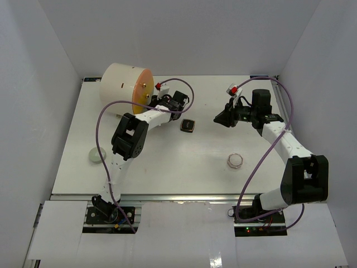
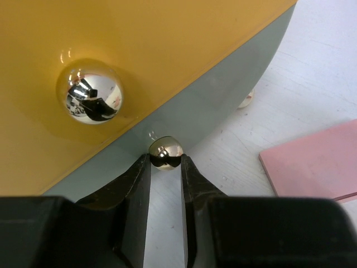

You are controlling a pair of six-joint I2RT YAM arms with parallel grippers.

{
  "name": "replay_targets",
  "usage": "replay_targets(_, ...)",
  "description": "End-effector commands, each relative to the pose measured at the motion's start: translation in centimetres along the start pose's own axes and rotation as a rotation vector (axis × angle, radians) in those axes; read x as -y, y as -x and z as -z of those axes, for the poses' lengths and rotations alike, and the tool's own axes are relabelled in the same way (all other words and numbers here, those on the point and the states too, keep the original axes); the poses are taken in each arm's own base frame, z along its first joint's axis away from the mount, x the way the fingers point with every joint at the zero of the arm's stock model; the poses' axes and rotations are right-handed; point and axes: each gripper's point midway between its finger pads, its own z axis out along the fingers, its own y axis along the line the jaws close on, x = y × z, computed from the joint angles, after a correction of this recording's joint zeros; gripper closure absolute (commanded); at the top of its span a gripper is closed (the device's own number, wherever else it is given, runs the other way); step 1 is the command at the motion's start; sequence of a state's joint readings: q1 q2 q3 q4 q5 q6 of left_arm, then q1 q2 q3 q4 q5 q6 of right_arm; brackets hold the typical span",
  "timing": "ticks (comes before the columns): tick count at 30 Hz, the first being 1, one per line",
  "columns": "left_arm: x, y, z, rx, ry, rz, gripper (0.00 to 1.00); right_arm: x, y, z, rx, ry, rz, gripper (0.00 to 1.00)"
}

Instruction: Organize the makeup

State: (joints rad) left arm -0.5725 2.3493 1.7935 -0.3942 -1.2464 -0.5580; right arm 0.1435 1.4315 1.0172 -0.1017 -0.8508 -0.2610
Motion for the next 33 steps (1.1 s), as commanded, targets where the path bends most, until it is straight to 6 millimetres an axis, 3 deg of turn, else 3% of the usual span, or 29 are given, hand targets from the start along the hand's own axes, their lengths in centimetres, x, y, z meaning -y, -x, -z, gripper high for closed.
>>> replay_targets(1, -0.6, 1.4, -0.6, 0.016, 0.025, 0.044, 0.77, -0.1, 0.9, 0.2, 0.032, 0.015, 0.016, 0.70)
replay_targets(4, -0.9, 1.6, -0.4, 0.014, 0.020, 0.054, 0.87, -0.1, 0.9, 0.2, 0.032, 0.015, 0.015, 0.70)
replay_targets(9, -1.7, 1.8, 0.4, 0.010, 0.005, 0.073, 0.92, 0.0, 1.0, 0.4, 0.035, 0.012, 0.016, 0.70)
replay_targets(13, -2.2, 2.4, 2.4, 0.029, -0.014, 0.090, 0.97, 0.0, 1.2, 0.5, 0.039, 0.009, 0.018, 0.70)
replay_targets(23, -1.7, 2.0, 8.6, 0.062, -0.121, 0.102, 0.99, -0.2, 1.7, 1.0, 0.056, 0.002, 0.028, 0.70)
replay_targets(33, -1.6, 2.0, 10.9, -0.006, -0.242, 0.146, 0.94, -0.2, 1.8, 1.2, 0.061, 0.001, 0.030, 0.69)
